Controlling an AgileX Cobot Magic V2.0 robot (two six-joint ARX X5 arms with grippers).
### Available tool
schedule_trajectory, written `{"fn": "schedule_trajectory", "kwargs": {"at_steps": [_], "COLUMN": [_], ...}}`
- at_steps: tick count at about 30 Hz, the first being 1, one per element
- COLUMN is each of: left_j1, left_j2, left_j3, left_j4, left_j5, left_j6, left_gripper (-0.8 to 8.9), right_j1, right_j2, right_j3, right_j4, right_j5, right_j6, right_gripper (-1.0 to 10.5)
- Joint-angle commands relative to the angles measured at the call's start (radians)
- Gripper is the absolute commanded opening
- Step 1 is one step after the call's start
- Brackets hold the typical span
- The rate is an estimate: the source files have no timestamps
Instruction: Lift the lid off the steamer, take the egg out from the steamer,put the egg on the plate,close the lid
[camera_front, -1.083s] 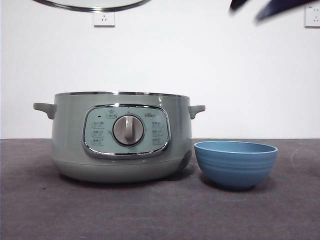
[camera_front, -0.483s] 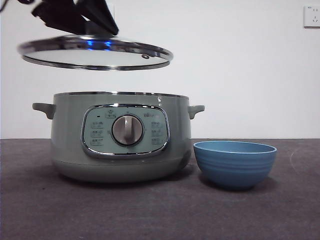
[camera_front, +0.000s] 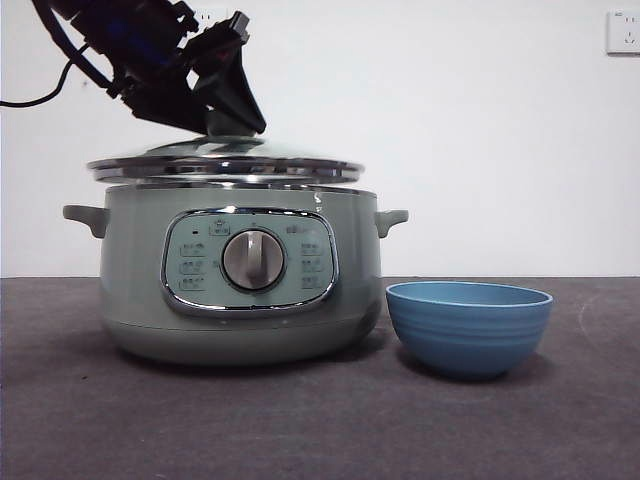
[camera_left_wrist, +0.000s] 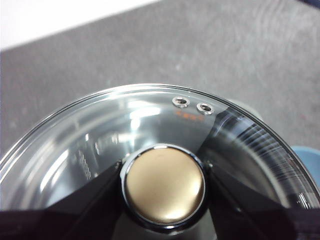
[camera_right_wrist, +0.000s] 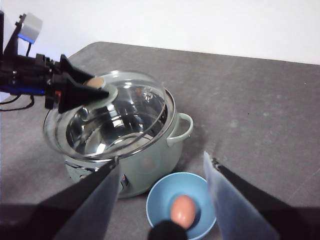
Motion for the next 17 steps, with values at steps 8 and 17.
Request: {"fn": "schedule_trajectory", "kwargs": {"at_steps": [8,17], "left_j1": [-0.004,-0.011], "left_j2": [0.019,0.056], "left_j3": [0.014,0.014], "left_j4": [0.123,0.135], "left_j5": [0.005,0.005], "left_j6": [-0.013,-0.032], "left_gripper": [-0.09,-0.09], "right_j1": [0.003,0.003], "right_j2": [0.003,0.01], "right_j3": [0.0,0.0], "right_j4": [-0.001,-0.002], "right_j5": [-0.002,-0.002], "right_j6": [0.01,0.01], "right_gripper": [2.9,2.9]}}
